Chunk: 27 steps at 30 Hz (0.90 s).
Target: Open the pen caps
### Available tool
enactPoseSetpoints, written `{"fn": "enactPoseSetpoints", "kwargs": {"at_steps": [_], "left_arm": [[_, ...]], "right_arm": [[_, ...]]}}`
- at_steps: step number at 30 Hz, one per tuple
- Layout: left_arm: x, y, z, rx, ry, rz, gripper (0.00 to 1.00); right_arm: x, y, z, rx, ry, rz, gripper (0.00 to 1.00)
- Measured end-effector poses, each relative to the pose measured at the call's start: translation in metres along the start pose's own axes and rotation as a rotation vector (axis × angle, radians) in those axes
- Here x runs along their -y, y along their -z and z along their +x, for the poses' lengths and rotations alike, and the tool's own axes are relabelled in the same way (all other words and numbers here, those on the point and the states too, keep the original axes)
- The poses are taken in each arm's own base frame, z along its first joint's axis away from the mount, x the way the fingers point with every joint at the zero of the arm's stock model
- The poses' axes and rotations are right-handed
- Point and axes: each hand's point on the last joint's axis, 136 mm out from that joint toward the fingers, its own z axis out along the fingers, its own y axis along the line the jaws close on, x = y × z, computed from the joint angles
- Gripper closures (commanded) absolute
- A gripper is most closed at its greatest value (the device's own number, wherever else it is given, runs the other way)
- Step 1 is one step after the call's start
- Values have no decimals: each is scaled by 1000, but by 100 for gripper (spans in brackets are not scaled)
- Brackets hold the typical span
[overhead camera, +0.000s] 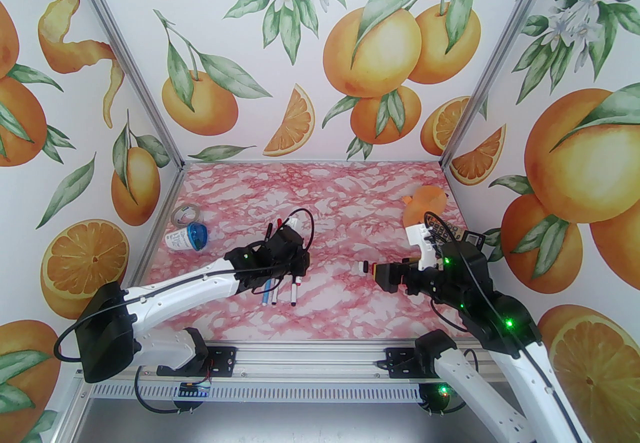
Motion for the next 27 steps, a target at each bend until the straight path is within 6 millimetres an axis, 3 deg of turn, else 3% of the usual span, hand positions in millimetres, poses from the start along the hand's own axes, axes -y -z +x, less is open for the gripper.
{"fn": "enactPoseSetpoints", "kwargs": {"at_steps": [10, 27], "left_arm": [[5, -34, 31, -66, 42, -16, 95], [-30, -69, 70, -201, 13, -188, 92]], "right_arm": [[3, -1, 4, -8, -7, 16, 0], [5, 0, 5, -1, -3, 35, 0]]}}
